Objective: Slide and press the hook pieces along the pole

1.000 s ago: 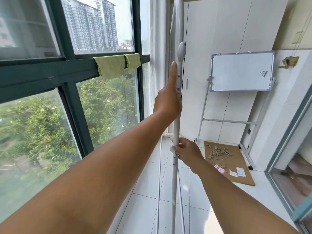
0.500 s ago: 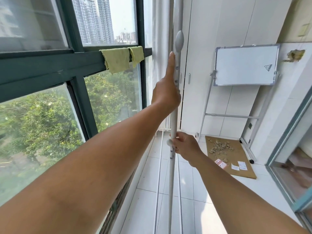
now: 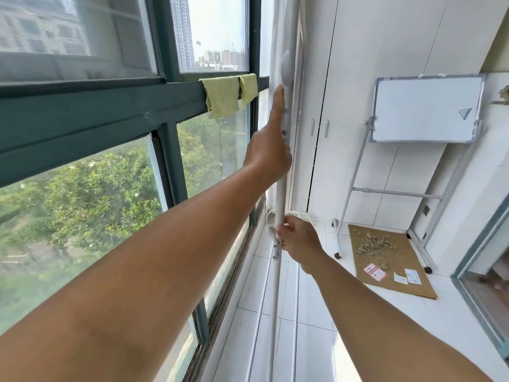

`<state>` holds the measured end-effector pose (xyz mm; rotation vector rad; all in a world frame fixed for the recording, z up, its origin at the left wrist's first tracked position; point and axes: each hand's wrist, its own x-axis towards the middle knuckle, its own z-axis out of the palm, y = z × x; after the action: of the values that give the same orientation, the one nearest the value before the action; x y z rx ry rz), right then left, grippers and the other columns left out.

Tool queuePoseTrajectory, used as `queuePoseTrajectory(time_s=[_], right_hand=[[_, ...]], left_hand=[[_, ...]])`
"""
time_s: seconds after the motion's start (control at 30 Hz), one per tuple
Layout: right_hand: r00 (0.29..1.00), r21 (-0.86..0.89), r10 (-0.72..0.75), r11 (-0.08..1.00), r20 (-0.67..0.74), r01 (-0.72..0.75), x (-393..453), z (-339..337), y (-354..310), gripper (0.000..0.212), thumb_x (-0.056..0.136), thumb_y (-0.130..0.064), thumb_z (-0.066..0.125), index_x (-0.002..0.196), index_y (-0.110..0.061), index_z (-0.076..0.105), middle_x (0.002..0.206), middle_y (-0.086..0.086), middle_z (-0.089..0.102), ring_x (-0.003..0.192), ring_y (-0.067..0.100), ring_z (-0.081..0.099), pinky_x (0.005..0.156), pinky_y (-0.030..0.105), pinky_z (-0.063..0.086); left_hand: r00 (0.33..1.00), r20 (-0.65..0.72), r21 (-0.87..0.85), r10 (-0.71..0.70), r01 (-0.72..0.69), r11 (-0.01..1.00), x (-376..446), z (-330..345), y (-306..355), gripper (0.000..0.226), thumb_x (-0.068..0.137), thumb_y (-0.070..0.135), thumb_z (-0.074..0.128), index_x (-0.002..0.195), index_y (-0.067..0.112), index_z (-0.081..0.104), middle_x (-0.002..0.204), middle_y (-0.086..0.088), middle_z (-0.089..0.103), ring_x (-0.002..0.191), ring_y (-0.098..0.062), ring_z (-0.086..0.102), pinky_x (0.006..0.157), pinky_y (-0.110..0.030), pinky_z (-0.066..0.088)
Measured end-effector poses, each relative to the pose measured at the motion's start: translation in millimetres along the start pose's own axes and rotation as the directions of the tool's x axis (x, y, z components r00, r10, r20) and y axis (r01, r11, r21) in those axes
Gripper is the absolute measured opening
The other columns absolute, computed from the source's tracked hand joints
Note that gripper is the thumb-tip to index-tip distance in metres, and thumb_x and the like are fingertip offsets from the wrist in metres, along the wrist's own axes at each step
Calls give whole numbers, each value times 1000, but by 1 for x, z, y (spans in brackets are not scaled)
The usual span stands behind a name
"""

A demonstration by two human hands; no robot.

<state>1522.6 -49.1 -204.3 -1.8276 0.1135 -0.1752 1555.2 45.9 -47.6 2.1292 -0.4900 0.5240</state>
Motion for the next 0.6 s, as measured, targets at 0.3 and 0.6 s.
queuePoseTrajectory(time_s=[0.3, 0.6], right_hand=[[998, -56, -6, 998, -60, 3, 0, 47, -17, 15, 89, -10, 48, 92, -7, 62, 66, 5, 63, 49, 22, 55, 50, 32, 55], [996, -122, -29, 992, -83, 19, 4, 63, -19, 16, 91, -17, 48, 96, -13, 63, 72, 2, 66, 51, 17, 59, 46, 19, 44]], left_hand=[[1000, 17, 20, 5, -5, 1000, 1, -32, -23, 94, 86, -4, 46, 140, 45, -13, 91, 0, 51, 65, -15, 50, 55, -29, 49], [999, 40, -34, -6, 8, 999, 7, -46, -40, 94, 88, -2, 49, 139, 47, -13, 78, 0, 50, 64, -16, 50, 59, -36, 56]])
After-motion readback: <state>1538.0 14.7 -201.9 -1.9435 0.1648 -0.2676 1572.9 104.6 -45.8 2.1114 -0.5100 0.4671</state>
